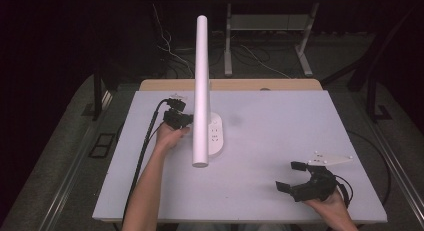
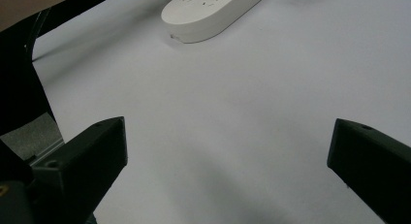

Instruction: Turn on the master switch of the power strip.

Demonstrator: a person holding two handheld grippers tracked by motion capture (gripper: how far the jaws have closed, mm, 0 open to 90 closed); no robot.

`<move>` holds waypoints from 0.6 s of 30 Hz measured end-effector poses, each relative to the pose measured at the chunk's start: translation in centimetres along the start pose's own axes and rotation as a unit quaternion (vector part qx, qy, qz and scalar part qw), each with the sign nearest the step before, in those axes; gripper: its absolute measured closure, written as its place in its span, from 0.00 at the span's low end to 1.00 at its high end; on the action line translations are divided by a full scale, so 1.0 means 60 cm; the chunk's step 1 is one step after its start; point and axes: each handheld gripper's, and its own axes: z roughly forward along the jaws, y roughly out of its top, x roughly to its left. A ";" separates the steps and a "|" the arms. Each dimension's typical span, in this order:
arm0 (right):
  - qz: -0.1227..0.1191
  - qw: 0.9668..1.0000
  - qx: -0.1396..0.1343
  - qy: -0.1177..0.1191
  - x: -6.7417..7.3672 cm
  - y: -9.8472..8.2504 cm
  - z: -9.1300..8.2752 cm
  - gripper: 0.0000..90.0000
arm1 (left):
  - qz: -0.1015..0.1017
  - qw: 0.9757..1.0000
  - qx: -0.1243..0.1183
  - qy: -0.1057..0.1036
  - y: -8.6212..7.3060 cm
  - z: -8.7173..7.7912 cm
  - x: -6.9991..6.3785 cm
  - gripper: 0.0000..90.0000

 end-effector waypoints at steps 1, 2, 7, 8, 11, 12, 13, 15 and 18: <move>0.000 1.000 0.000 0.000 0.000 0.000 0.000 0.00 | 0.002 1.000 -0.002 0.003 0.001 -0.004 0.000 1.00; -0.001 1.000 0.001 0.000 0.000 0.000 0.000 0.00 | 0.006 1.000 -0.001 0.001 0.002 -0.008 0.001 0.99; -0.004 1.000 0.001 -0.001 0.000 0.000 0.000 0.00 | 0.008 1.000 -0.013 -0.001 0.007 -0.026 -0.003 0.96; -0.004 1.000 0.001 -0.001 0.001 0.000 0.000 0.00 | 0.012 1.000 -0.015 0.002 0.009 -0.031 -0.003 0.96; -0.005 1.000 0.000 -0.001 0.001 0.000 0.000 0.00 | 0.017 1.000 -0.015 0.006 0.011 -0.044 -0.003 0.96; -0.005 1.000 0.000 -0.001 0.001 0.000 0.000 0.00 | 0.015 1.000 -0.019 0.007 0.012 -0.048 -0.004 0.96; -0.005 1.000 0.000 0.000 0.001 0.000 0.001 0.00 | 0.018 1.000 -0.017 0.005 0.013 -0.053 -0.003 0.94; -0.005 1.000 0.000 0.000 0.001 0.000 0.001 0.00 | 0.016 1.000 -0.016 0.002 0.014 -0.062 -0.004 0.90; -0.004 1.000 -0.001 0.001 0.001 0.000 0.001 0.00 | 0.013 1.000 -0.008 -0.007 0.015 -0.073 -0.002 0.75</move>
